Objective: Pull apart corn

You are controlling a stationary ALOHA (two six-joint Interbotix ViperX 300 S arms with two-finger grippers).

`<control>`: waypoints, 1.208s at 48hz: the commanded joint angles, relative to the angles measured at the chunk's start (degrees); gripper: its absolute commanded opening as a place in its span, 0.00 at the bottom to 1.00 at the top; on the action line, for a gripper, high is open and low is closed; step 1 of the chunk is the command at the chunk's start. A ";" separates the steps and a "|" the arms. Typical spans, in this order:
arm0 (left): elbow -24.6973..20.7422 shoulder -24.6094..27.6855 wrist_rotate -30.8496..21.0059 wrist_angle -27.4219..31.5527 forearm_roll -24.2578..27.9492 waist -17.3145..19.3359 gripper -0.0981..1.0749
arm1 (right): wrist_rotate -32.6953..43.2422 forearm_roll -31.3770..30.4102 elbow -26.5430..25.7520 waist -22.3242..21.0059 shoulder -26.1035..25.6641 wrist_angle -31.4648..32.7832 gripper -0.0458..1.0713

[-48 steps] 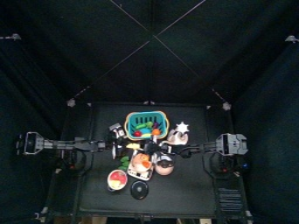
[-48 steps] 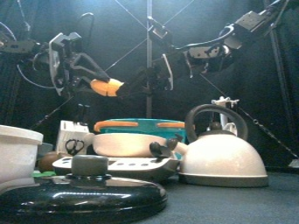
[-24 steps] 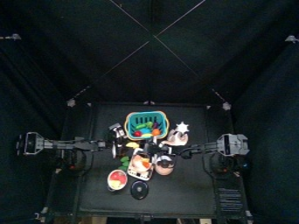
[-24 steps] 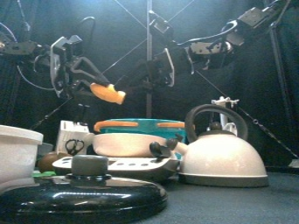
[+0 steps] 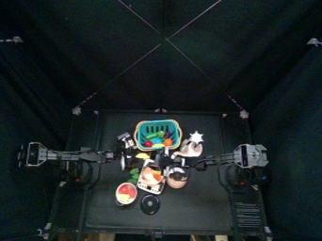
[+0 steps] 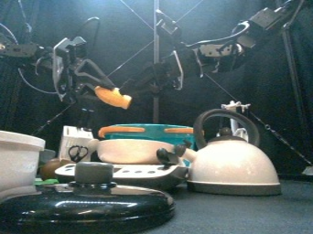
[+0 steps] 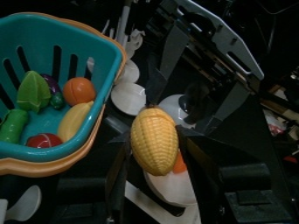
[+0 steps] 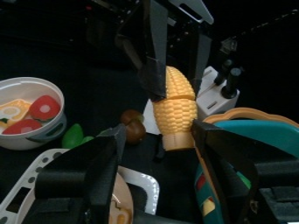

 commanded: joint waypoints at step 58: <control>-2.02 -0.09 0.09 -0.26 0.97 -0.09 0.59 | 0.00 -1.41 -3.69 -2.11 -0.44 3.96 0.84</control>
